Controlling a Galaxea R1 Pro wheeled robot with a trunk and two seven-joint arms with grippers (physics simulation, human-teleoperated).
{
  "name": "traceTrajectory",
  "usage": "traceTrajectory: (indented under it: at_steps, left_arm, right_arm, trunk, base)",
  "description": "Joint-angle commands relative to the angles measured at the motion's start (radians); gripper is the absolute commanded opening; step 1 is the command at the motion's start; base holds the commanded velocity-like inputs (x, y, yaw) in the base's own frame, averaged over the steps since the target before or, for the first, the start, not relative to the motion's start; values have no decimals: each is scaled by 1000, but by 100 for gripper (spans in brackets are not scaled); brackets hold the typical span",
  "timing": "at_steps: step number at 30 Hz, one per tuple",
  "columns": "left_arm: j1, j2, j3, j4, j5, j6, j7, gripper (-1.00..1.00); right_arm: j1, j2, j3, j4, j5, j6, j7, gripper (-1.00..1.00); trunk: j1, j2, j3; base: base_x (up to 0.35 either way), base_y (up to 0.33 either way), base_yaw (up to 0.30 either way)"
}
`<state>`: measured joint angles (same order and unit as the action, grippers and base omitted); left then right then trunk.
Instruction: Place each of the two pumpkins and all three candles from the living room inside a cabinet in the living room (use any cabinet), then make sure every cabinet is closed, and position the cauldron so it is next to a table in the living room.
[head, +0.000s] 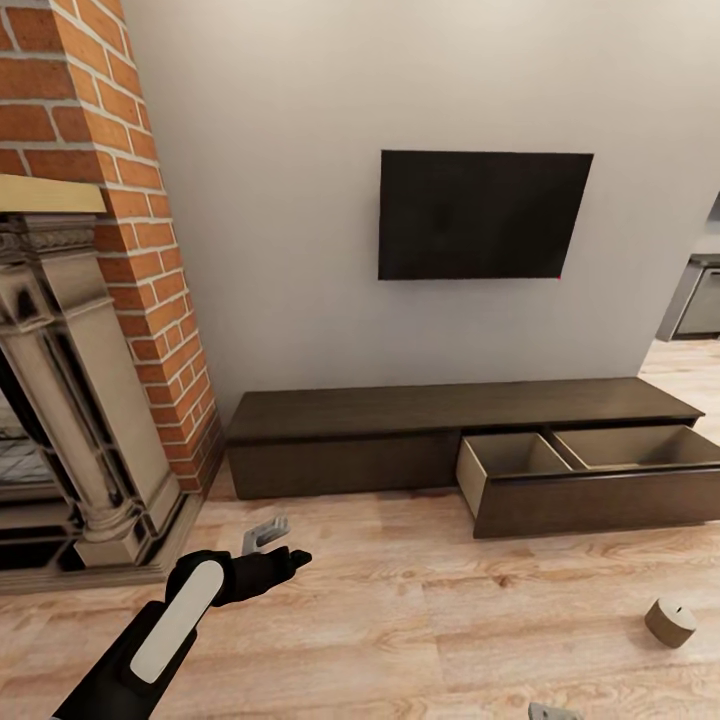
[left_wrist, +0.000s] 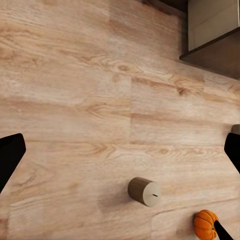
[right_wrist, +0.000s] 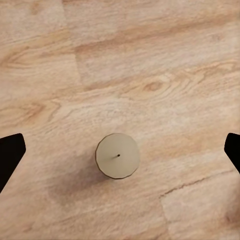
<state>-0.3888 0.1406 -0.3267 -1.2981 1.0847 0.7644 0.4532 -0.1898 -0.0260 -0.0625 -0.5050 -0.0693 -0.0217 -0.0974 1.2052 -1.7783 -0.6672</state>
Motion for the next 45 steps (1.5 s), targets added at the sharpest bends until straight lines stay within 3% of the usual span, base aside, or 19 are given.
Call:
traceTrajectory:
  at_steps: [1,26,45]
  left_arm:
    - [-1,-2,-2,-1,11,0,10,100]
    - [-1,-7,-3,-1,11,1,9,100]
    - [-1,-8,-5,-1,11,1,9,100]
  right_arm:
    - [0,0,1,0,-7,-3,-2,100]
    - [0,0,1,-14,-8,-23,-1,100]
    - [0,0,1,-13,-7,-23,-1,100]
  trunk:
    - [4,-8,-4]
    - [100,-183,-83]
    - [173,-316,-142]
  base:
    - [0,0,0]
    - [0,0,-1]
    - [0,0,-171]
